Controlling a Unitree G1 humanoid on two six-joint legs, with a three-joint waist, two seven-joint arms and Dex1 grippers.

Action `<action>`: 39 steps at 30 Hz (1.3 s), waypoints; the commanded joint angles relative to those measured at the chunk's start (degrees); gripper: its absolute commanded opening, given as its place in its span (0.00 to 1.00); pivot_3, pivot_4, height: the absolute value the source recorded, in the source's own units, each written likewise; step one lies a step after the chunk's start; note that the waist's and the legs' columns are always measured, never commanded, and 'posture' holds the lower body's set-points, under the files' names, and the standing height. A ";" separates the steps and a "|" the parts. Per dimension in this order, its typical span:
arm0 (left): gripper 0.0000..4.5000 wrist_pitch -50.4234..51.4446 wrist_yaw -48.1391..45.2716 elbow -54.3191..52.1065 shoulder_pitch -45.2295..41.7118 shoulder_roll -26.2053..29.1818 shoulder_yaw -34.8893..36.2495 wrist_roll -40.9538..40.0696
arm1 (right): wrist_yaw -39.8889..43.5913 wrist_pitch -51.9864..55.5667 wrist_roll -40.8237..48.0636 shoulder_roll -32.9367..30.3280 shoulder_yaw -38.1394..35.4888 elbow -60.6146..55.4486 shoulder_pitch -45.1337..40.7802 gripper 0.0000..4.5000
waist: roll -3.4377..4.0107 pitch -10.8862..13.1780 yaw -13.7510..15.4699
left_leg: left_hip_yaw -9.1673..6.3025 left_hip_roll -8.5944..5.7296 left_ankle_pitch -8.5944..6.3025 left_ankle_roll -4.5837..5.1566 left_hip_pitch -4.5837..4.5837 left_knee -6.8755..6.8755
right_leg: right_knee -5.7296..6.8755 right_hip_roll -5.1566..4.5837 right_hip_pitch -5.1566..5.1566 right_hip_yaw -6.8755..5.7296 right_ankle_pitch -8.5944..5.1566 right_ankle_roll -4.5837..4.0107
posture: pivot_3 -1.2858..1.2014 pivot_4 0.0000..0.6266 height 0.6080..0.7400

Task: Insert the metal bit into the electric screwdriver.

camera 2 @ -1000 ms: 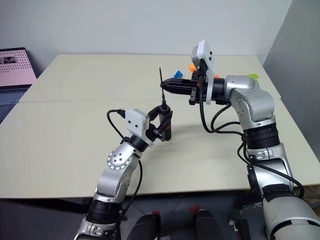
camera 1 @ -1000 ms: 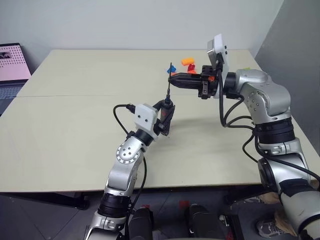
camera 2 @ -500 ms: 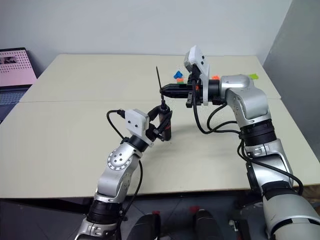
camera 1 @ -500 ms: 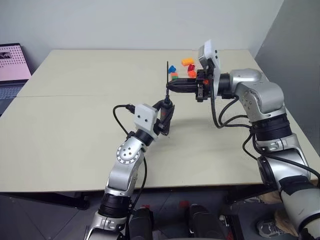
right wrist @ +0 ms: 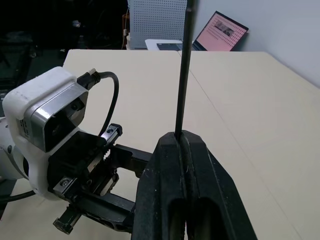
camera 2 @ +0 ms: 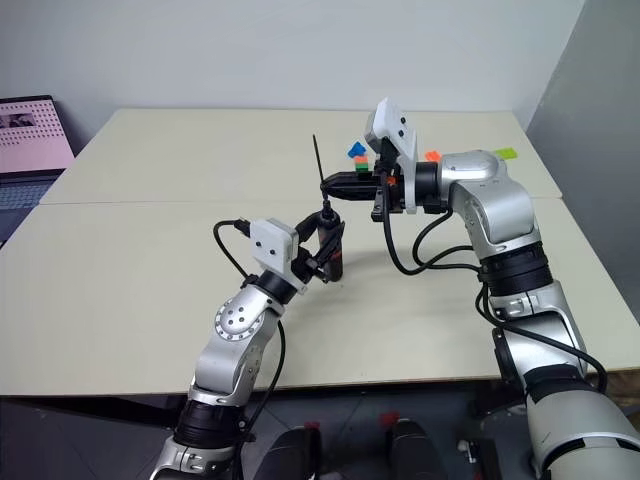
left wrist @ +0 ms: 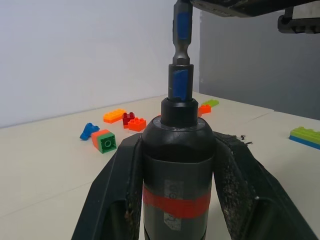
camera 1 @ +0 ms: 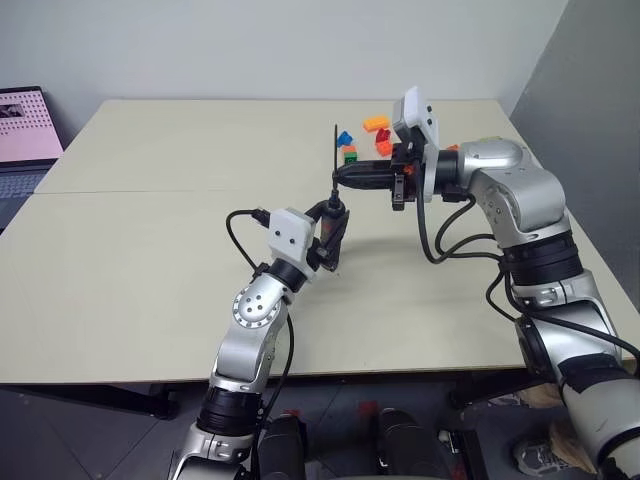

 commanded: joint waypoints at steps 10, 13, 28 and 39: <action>0.36 -0.76 0.22 0.07 -0.51 -0.29 -0.42 0.31 | -1.15 4.41 1.11 0.80 -0.73 -1.82 0.52 0.32 | 0.00 0.00 0.07 | 0.01 0.00 0.00 0.00 -0.03 -0.01 | -0.01 0.00 -0.02 0.01 0.00 0.00 | 0.52 0.24 1.00; 0.36 -0.74 0.24 0.01 -0.47 -0.29 -0.43 0.31 | -2.28 5.46 1.92 1.07 -2.25 -1.68 0.07 0.50 | 0.00 0.00 0.07 | 0.01 0.00 0.00 0.00 -0.03 -0.03 | -0.02 0.00 -0.03 0.00 0.11 0.20 | 0.52 0.24 1.00; 0.36 -0.57 0.61 0.29 -1.34 -0.45 -0.15 0.37 | -0.99 8.13 4.05 -5.41 -5.14 -5.78 1.85 0.87 | 0.00 0.00 0.13 | 0.01 0.00 0.00 0.00 -0.06 -0.04 | -0.06 -0.01 -0.04 -0.01 0.00 0.01 | 0.52 0.24 1.00; 0.36 -3.43 -5.51 12.28 -19.96 19.28 -0.38 13.84 | -1.82 10.13 3.16 -21.51 -10.46 -18.21 12.30 0.87 | -0.08 0.11 0.15 | 0.02 -0.01 0.00 0.00 -0.29 -0.06 | -0.08 -0.01 -0.26 -0.02 0.13 0.21 | 0.52 0.24 1.00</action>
